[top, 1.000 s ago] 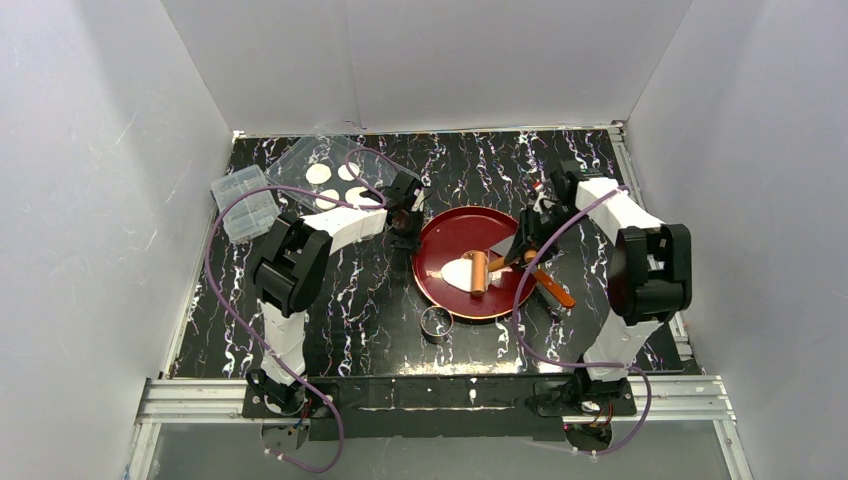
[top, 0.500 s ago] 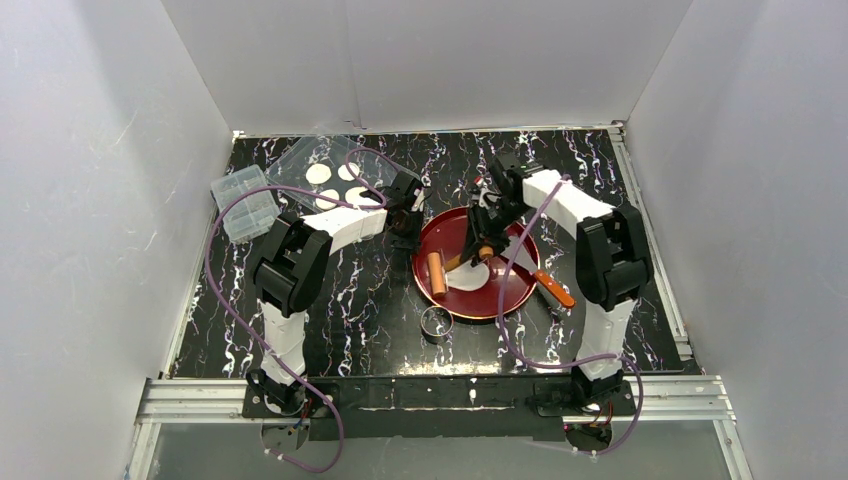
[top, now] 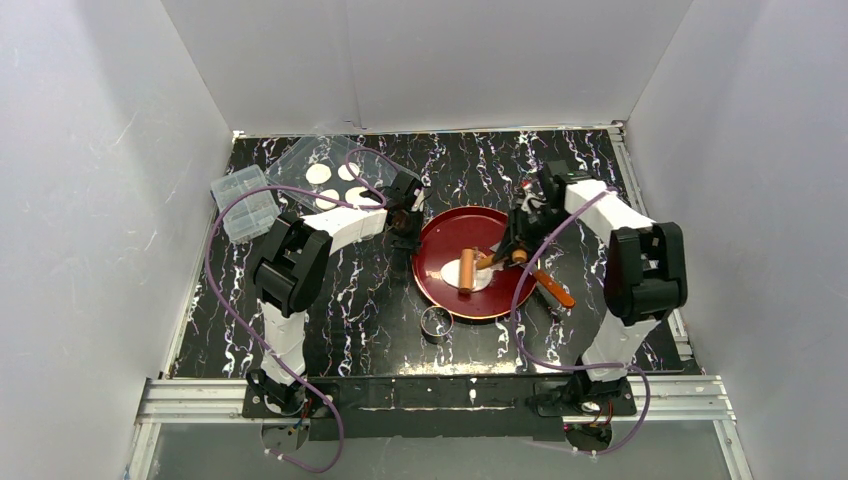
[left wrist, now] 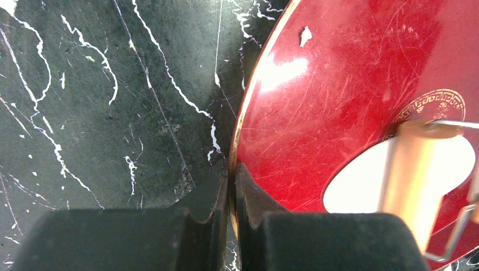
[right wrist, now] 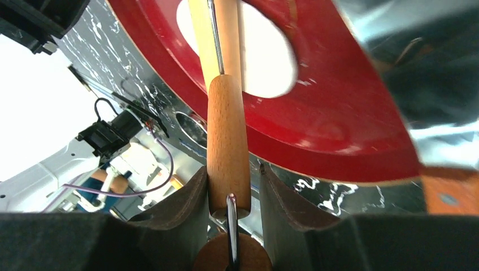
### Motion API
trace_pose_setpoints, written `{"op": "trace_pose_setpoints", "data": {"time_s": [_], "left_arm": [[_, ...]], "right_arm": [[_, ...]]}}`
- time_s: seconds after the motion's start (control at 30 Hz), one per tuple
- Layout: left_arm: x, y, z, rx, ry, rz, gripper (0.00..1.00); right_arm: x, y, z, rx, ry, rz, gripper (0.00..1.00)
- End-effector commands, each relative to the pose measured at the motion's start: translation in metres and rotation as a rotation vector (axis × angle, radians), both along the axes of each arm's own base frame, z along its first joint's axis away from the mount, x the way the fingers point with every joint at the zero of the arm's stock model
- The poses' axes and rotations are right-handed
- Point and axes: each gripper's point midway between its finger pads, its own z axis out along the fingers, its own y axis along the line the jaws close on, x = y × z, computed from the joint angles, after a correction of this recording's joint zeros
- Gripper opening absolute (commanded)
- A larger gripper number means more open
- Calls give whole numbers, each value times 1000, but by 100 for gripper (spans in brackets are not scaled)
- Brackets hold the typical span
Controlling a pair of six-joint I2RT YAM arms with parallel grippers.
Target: Roll out the dumpling wrappers from the dough
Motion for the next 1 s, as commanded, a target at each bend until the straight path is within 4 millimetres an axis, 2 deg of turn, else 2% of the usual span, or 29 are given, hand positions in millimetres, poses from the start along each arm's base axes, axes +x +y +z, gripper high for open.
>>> {"op": "trace_pose_setpoints", "data": {"time_s": [0.0,0.1,0.17,0.23,0.37,0.47,0.53,0.63,0.73,0.8,0.9,0.97], "left_arm": [[-27,29,-24,152,81,-36,0],[-27,29,-23,152,77,-38,0],[-27,31,-23,158,75,-40,0],[-27,31,-23,163,75,-42,0],[-26,30,-22,155,71,-39,0],[-26,30,-23,159,76,-37,0],[-26,30,-26,162,83,-39,0],[-26,29,-25,157,83,-38,0],[-26,30,-23,156,76,-40,0],[-28,31,-25,159,79,-40,0],[-26,28,-22,149,74,-45,0],[-26,19,-18,107,82,-61,0]], "right_arm": [[-8,19,-45,-206,46,117,1],[0,41,-41,-200,39,166,1],[6,43,-35,-192,16,170,1],[7,31,-30,-213,4,169,1],[4,-13,-25,-250,-2,106,1],[-3,-41,-30,-277,20,39,1],[-1,-32,-32,-245,24,15,1],[9,9,-27,-167,5,58,1],[16,32,-13,-121,6,139,1],[27,33,6,-89,-35,155,1],[44,13,32,-70,-92,120,1],[57,-2,46,-45,-128,85,1]]}}
